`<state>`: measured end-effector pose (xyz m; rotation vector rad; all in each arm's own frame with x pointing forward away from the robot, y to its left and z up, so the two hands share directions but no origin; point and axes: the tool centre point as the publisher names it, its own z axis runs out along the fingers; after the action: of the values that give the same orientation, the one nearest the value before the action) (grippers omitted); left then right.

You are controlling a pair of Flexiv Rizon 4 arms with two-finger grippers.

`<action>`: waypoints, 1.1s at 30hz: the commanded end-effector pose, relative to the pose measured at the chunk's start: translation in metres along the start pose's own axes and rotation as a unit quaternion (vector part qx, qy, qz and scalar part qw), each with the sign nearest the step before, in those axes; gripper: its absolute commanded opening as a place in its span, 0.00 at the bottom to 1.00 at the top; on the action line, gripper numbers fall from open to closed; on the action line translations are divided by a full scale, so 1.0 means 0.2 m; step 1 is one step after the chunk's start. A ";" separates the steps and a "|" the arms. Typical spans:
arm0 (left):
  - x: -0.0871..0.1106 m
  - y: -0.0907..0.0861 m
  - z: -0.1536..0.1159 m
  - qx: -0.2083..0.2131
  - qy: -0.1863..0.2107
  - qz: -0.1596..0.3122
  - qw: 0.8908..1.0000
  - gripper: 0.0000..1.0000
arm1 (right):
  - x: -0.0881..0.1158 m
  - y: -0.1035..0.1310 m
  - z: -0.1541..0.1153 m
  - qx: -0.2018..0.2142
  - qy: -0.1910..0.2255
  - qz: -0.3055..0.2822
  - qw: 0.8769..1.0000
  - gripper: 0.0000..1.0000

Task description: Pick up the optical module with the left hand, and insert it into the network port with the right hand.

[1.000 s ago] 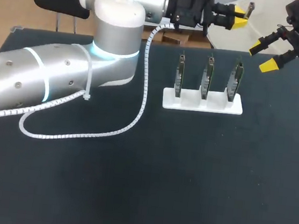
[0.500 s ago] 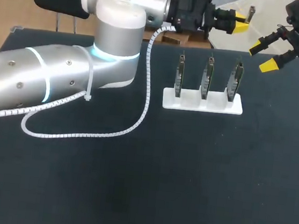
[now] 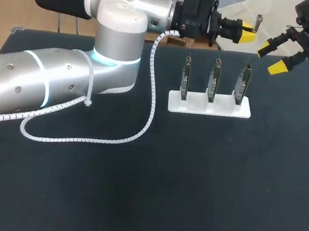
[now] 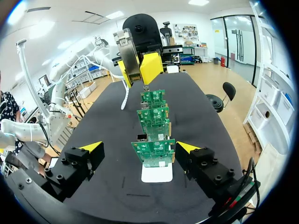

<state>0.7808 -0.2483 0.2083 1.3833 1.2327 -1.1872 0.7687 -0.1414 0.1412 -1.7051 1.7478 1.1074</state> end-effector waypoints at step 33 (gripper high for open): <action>0.12 -0.04 0.06 -0.057 0.021 -0.007 0.998 0.00 | 0.00 -0.01 0.00 -0.002 0.000 0.000 1.000 1.00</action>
<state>0.7763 -0.2585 0.1845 1.3353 1.3185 -1.0994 0.7687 -0.1414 0.1412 -1.7051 1.7478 1.1074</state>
